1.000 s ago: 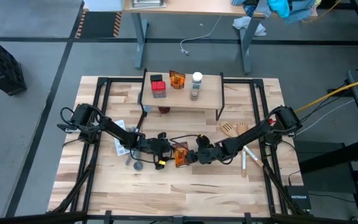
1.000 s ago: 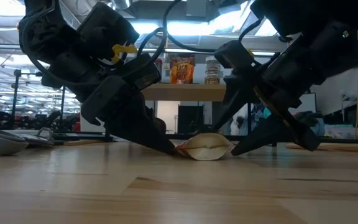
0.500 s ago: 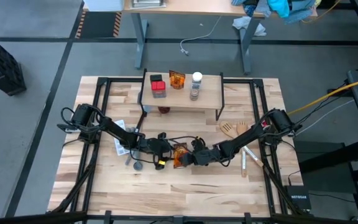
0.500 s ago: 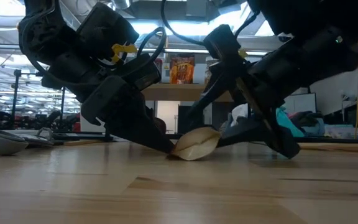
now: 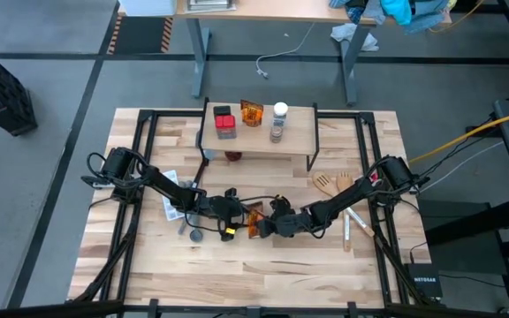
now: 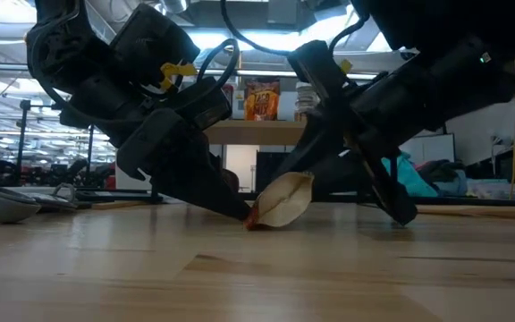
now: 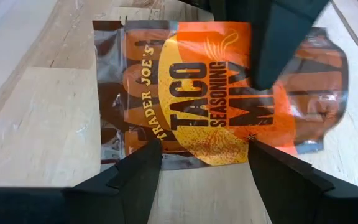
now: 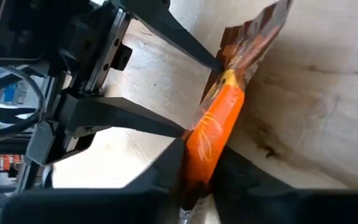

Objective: Shelf spices
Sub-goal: Put the orange seasoning pack on the shelf aligned with the other orange seasoning pack

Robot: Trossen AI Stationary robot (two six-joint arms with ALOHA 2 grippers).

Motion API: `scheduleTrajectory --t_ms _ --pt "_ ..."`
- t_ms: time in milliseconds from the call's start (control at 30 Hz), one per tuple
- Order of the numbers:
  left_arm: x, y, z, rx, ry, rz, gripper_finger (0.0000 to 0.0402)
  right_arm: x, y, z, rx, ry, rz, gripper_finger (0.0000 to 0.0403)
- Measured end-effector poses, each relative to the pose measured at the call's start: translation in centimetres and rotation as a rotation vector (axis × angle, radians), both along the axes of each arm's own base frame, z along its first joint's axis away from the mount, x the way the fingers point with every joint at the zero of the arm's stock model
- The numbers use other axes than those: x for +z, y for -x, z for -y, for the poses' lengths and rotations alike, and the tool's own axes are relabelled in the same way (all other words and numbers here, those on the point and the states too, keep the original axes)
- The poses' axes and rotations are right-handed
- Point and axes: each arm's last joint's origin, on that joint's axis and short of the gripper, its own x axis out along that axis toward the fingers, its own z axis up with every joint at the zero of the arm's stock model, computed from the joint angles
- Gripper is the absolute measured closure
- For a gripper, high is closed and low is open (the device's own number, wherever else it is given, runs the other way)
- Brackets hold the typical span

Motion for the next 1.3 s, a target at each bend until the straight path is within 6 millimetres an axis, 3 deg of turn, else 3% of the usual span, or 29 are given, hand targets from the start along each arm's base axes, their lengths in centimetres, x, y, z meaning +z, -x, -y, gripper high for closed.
scheduleTrajectory --t_ms 100,133,500,1033,1300 --pt "0.0 0.0 0.0 0.0 0.0 -0.001 0.0167 0.0 0.0 0.0 0.012 0.041 0.001 0.037" --pt "0.0 0.0 0.0 0.001 -0.001 -0.001 0.0167 0.0 0.0 0.0 0.018 0.059 0.003 0.0372" --pt "0.7 0.2 -0.3 -0.009 -0.041 -0.006 0.0167 0.0 0.0 0.1 0.058 0.162 -0.001 0.0372" --pt "6.7 2.7 -1.9 0.116 -0.079 -0.037 0.0167 0.2 -0.1 0.4 0.14 0.44 -0.016 0.0372" --pt "7.2 3.4 -2.1 0.158 -0.07 -0.078 0.0167 0.7 -0.4 0.3 0.223 0.617 0.003 0.0371"
